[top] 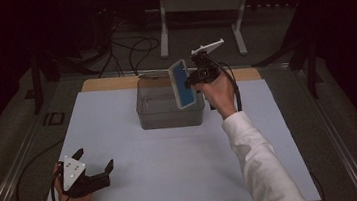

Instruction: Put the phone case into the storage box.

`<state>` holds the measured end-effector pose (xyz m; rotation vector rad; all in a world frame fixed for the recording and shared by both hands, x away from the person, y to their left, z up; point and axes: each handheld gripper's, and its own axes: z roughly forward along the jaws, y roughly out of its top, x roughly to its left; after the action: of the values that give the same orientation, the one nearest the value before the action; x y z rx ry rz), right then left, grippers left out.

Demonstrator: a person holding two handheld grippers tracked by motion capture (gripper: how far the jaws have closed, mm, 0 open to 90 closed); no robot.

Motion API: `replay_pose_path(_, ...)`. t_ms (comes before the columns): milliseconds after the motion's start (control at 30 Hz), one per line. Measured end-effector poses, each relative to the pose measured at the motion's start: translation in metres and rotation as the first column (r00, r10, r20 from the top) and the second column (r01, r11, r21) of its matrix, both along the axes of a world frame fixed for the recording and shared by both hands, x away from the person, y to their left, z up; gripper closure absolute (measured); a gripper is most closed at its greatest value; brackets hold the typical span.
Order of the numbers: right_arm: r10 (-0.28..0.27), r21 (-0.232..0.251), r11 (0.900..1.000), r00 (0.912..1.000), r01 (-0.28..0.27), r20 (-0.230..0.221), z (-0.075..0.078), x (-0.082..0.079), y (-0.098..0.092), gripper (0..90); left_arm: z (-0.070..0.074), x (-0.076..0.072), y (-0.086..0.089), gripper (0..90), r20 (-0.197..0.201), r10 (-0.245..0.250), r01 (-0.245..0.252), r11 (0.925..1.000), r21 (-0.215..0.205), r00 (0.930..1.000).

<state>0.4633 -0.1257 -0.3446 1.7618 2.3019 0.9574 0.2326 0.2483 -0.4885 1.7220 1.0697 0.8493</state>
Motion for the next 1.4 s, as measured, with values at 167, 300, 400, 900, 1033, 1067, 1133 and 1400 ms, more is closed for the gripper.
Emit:
replay_pose_path(167,-0.049,0.005,0.999,0.9987,0.049,0.012,0.000,0.000,0.001,82.1,0.000,0.000,0.000,0.1,0.001,-0.002,0.002,1.0000,0.001,1.0000)
replay_pose_path(300,-0.071,-0.007,0.997,0.9972,0.071,0.023,-0.001,0.002,0.001,82.2,0.001,0.000,0.000,0.1,0.002,-0.004,0.004,1.0000,0.002,1.0000)
replay_pose_path(400,-0.088,-0.018,0.996,0.9958,0.088,0.026,-0.004,0.004,0.000,82.1,0.001,0.000,0.000,0.1,0.000,-0.003,0.003,1.0000,0.003,1.0000)
replay_pose_path(900,-0.139,-0.042,0.989,0.9902,0.139,0.020,-0.014,0.011,-0.003,82.1,0.001,0.000,0.000,0.1,0.002,0.002,-0.002,1.0000,-0.002,1.0000)
replay_pose_path(1033,-0.144,-0.055,0.988,0.9894,0.145,0.019,-0.018,0.013,-0.002,82.1,0.001,-0.001,0.001,0.1,0.001,0.003,-0.003,1.0000,-0.004,1.0000)
replay_pose_path(1067,-0.144,-0.055,0.988,0.9894,0.145,0.019,-0.018,0.013,-0.002,82.1,0.001,0.000,0.001,0.1,0.001,0.003,-0.003,1.0000,-0.004,1.0000)
replay_pose_path(1133,-0.146,-0.063,0.987,0.9890,0.147,0.021,-0.019,0.014,-0.001,82.1,0.001,0.000,0.001,0.1,-0.001,0.003,-0.003,1.0000,-0.001,1.0000)
replay_pose_path(1400,-0.153,-0.091,0.984,0.9881,0.154,0.019,-0.023,0.018,0.001,82.1,0.001,0.000,0.001,0.1,-0.001,0.005,-0.005,1.0000,-0.001,1.0000)
